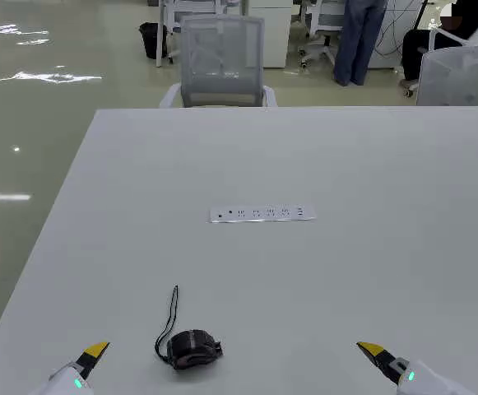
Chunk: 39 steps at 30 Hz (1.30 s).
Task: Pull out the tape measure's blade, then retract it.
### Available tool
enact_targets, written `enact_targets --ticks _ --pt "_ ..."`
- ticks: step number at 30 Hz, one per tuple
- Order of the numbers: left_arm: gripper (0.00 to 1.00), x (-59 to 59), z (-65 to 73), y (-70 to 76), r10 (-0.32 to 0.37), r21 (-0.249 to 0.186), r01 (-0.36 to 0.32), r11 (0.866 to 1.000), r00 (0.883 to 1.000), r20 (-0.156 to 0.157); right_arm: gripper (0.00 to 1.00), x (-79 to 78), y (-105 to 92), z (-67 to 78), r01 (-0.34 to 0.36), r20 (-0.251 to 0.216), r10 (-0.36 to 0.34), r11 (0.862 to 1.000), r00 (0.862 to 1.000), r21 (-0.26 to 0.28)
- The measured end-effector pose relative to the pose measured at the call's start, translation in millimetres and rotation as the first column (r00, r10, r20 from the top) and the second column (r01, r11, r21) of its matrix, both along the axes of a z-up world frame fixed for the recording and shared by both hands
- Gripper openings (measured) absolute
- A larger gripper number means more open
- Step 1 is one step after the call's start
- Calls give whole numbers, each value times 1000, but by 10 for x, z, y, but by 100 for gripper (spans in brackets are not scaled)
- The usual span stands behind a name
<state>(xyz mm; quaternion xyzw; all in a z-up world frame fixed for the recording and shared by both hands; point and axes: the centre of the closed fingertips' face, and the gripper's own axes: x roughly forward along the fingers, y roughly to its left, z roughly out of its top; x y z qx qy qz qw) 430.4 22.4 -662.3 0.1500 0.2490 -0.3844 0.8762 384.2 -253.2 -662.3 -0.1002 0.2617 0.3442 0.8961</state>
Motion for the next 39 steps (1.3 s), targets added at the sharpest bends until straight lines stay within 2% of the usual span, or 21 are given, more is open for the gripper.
enact_targets --ticks 15,18,19,21,28,39 --pt "91 10 8 -20 -9 2 9 1000 1000 4 93 -2 1 -3 -7 2 7 1000 1000 1" --pt "85 8 21 -31 -29 4 29 1000 999 19 93 1 6 1 -13 8 13 1000 1000 -2" --pt "82 7 20 -32 -30 6 30 1000 999 18 93 2 9 3 -18 12 18 1000 1000 -3" --pt "82 11 10 -31 -29 10 29 1000 999 15 91 1 32 23 -34 31 34 999 999 1" --pt "81 39 -24 -52 -36 20 36 999 999 6 88 7 75 33 -71 44 71 997 997 -5" --pt "74 106 -70 -134 -84 51 84 995 996 5 80 70 111 15 -153 70 156 987 985 -45"
